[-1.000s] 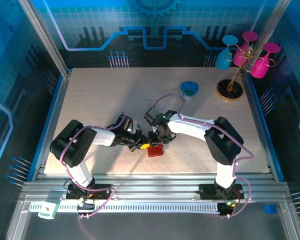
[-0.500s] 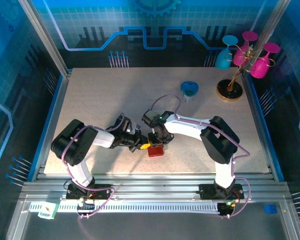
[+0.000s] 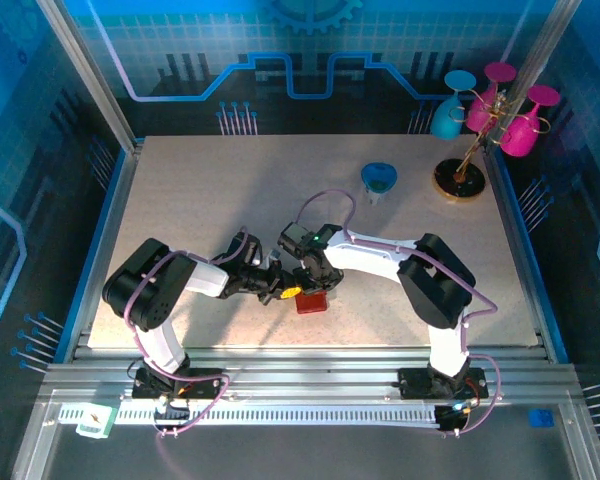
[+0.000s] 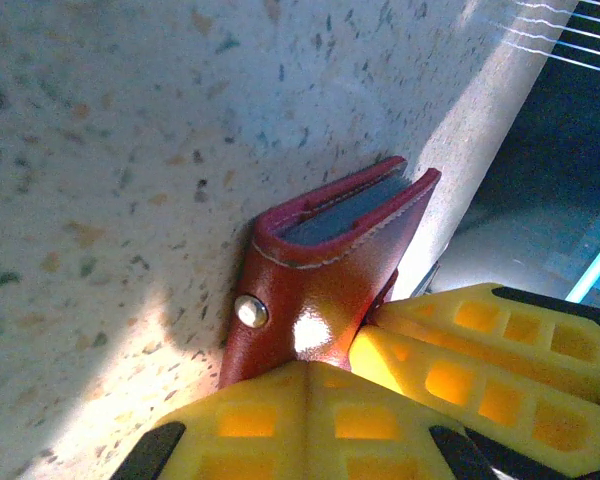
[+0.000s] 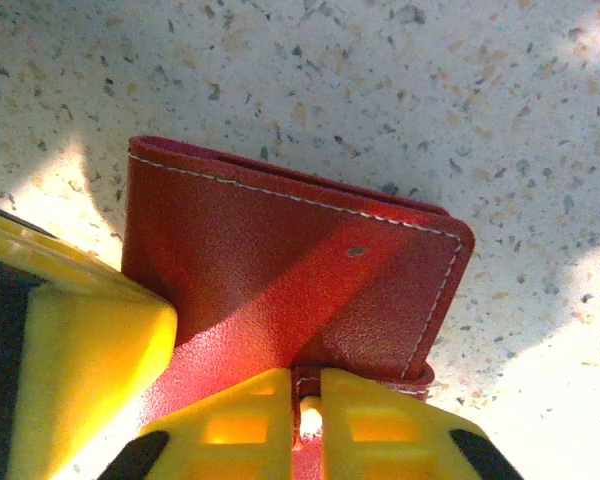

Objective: Take the credit cards out of the card holder

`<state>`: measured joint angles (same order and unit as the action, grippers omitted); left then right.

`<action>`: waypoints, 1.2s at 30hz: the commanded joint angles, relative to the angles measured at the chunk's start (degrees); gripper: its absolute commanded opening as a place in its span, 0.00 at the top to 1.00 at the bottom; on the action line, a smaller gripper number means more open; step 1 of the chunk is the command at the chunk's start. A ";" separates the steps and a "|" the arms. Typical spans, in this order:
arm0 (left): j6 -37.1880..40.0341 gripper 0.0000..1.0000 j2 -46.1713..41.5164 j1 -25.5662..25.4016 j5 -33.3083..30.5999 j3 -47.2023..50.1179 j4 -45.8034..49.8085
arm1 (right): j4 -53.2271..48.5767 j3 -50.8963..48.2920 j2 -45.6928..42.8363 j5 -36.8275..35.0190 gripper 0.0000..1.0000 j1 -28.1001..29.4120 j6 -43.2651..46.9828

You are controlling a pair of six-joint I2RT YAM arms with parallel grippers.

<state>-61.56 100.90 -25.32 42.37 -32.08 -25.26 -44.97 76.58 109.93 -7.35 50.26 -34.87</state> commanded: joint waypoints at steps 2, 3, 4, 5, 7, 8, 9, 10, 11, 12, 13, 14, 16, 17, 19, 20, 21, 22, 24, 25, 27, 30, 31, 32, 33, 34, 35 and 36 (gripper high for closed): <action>-0.20 1.00 2.98 0.01 -4.75 1.75 5.17 | 0.74 -1.56 -1.47 -1.52 0.95 0.11 -0.44; -0.18 1.00 3.10 0.01 -4.83 1.67 5.23 | 1.04 -1.81 -1.89 -1.20 0.97 -0.13 -0.52; -0.12 1.00 3.09 0.03 -4.84 1.66 5.23 | 1.32 -2.07 -2.45 -0.81 0.99 -0.29 -0.70; -0.14 1.00 3.13 -0.04 -4.88 1.60 5.42 | 1.63 -2.41 -3.02 -0.63 1.00 -0.55 -0.81; 0.08 1.00 2.99 0.00 -4.89 1.57 5.80 | 2.16 -2.98 -4.26 -0.21 1.00 -1.04 -1.16; 0.24 1.00 2.92 0.05 -4.91 1.49 6.03 | 2.47 -3.45 -4.92 0.09 1.00 -1.31 -1.37; 0.53 1.00 2.78 0.06 -5.08 1.41 6.62 | 2.88 -3.90 -5.64 0.47 1.00 -1.62 -1.42; 0.88 1.00 2.62 0.10 -5.24 1.27 7.26 | 3.24 -4.30 -6.27 0.95 1.00 -2.01 -1.51; 1.14 1.00 2.55 0.18 -5.33 1.15 7.86 | 3.63 -4.79 -6.89 1.65 1.00 -2.41 -1.69; 1.48 1.00 2.46 0.27 -5.38 0.97 8.35 | 4.10 -5.36 -7.57 2.18 1.00 -2.85 -1.84; 1.65 1.00 2.28 0.36 -5.45 0.87 8.68 | 4.50 -5.91 -8.20 2.71 1.00 -3.20 -1.93; 1.86 1.00 2.18 0.45 -5.43 0.72 9.03 | 5.08 -6.65 -8.98 3.36 1.00 -3.85 -2.04; 2.27 1.00 1.99 0.61 -5.50 0.45 9.77 | 6.18 -8.16 -10.17 4.40 1.00 -4.88 -2.29; 2.65 1.00 1.86 0.63 -5.62 0.15 10.46 | 6.69 -9.02 -10.71 4.71 1.00 -5.47 -2.47; 3.15 0.99 1.46 0.70 -5.81 -0.25 11.46 | 7.46 -10.37 -11.50 5.51 1.00 -6.51 -2.57; 3.23 0.99 1.19 0.73 -5.81 -0.56 11.76 | 7.97 -11.06 -12.03 6.06 1.00 -7.06 -2.61; 3.43 0.98 0.85 0.79 -5.74 -0.90 12.20 | 8.59 -11.79 -12.68 6.68 1.00 -7.53 -2.81; 3.71 0.97 0.50 0.76 -5.72 -1.29 12.81 | 9.32 -12.49 -13.34 7.26 1.00 -7.97 -2.91; 5.41 0.93 -0.84 0.70 -6.42 -3.01 16.08 | 10.78 -13.79 -14.95 8.81 1.00 -8.80 -3.55; 6.54 0.90 -1.67 0.65 -7.11 -4.05 18.51 | 11.40 -14.34 -15.69 9.35 1.00 -9.14 -3.70; 9.50 0.87 -3.72 0.63 -8.96 -7.06 24.28 | 11.63 -14.77 -17.20 8.89 1.00 -9.54 -4.22; 13.16 0.81 -6.58 0.69 -11.82 -11.46 32.09 | 11.72 -15.02 -19.44 8.15 1.00 -9.91 -4.75; 13.96 0.79 -7.36 0.64 -12.41 -12.62 33.78 | 11.95 -15.20 -20.15 8.23 1.00 -10.04 -4.93; 14.75 0.77 -8.00 0.63 -12.93 -13.68 35.31 | 12.27 -15.32 -21.07 8.37 1.00 -10.26 -5.18; 15.27 0.75 -8.53 0.63 -13.37 -14.71 36.58 | 12.42 -15.35 -21.91 8.54 1.00 -10.36 -5.29; 15.78 0.74 -8.84 0.64 -13.67 -15.36 37.50 | 12.49 -15.25 -22.52 8.58 1.00 -10.36 -5.38; 16.02 0.73 -9.16 0.67 -13.89 -16.06 38.10 | 12.33 -15.08 -23.03 8.72 1.00 -10.42 -5.55; 16.34 0.71 -9.31 0.62 -14.06 -16.66 38.62 | 11.83 -14.82 -23.46 8.96 1.00 -10.36 -5.81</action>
<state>-48.84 93.23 -25.06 31.07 -46.52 5.48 -33.43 61.69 88.68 0.56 40.58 -39.09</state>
